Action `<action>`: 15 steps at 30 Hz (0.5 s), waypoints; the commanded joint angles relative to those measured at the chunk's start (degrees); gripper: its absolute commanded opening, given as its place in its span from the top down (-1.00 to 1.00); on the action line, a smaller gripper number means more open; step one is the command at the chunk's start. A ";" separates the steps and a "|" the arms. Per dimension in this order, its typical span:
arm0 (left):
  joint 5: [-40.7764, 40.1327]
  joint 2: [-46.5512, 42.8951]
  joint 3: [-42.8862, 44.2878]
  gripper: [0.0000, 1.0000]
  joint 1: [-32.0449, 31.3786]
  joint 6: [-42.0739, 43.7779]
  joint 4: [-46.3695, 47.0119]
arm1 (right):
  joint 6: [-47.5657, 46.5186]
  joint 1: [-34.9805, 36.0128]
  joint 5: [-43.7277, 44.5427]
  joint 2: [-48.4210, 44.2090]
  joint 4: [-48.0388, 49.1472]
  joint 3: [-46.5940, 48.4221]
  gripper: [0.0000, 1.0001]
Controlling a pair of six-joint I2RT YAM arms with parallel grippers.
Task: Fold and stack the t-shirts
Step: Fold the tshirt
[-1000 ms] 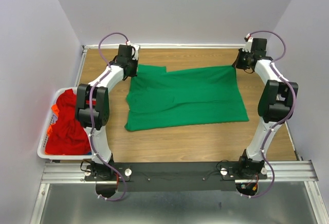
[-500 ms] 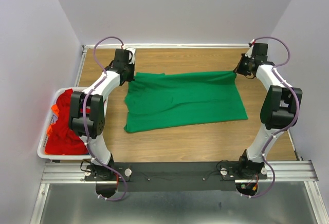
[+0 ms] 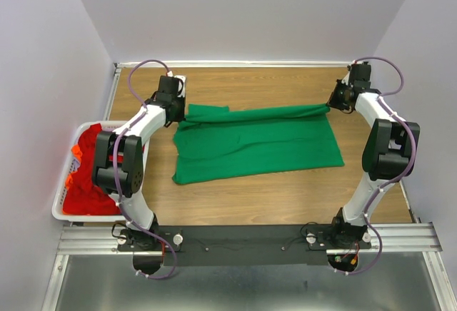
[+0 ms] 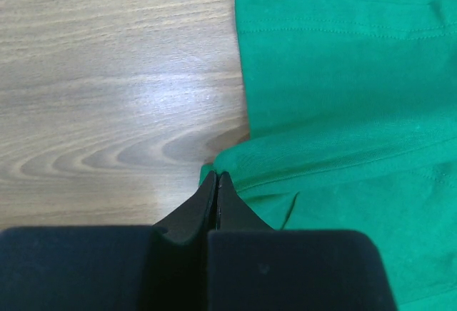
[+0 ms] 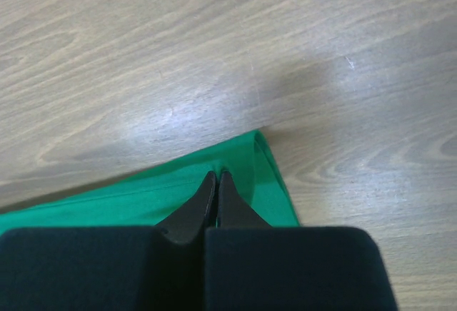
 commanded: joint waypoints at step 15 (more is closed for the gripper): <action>-3.59 -2.80 -4.21 1.00 0.53 -2.60 -3.32 | 1.56 -1.30 7.22 1.75 0.39 -2.95 0.99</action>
